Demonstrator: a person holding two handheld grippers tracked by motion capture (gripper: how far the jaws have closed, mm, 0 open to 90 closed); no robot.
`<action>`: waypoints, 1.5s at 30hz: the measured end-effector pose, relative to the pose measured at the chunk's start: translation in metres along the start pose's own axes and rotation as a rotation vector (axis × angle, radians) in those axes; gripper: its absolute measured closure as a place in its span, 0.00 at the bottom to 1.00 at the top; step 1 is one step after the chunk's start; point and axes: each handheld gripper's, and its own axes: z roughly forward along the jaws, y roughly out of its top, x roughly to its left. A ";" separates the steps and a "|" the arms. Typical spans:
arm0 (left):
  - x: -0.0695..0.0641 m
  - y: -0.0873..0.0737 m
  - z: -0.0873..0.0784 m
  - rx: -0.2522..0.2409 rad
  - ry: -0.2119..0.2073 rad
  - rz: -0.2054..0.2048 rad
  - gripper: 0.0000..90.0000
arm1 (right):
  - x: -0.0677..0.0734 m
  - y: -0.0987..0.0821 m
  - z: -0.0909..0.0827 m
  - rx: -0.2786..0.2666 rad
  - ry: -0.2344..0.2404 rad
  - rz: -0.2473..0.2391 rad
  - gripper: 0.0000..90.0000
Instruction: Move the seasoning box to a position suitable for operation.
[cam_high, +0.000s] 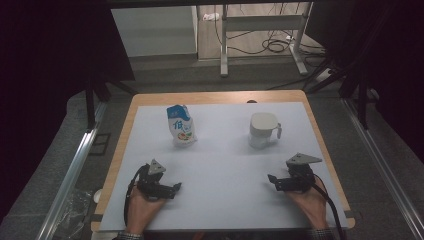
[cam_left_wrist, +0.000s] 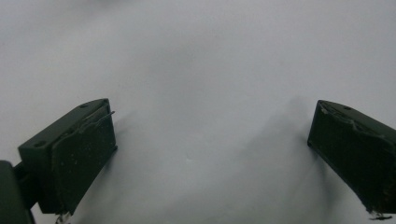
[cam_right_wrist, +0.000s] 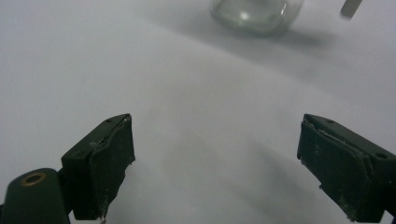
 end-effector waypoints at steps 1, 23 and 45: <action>0.000 0.000 0.000 0.000 0.000 0.000 0.01 | 0.000 0.002 -0.001 -0.007 -0.007 -0.007 0.14; 0.000 0.000 0.000 0.000 0.001 0.001 0.01 | -0.022 0.035 -0.006 -0.168 -0.102 0.044 0.28; 0.000 0.000 0.000 0.001 0.002 0.001 0.01 | -0.049 0.053 0.021 -0.205 -0.222 0.103 0.52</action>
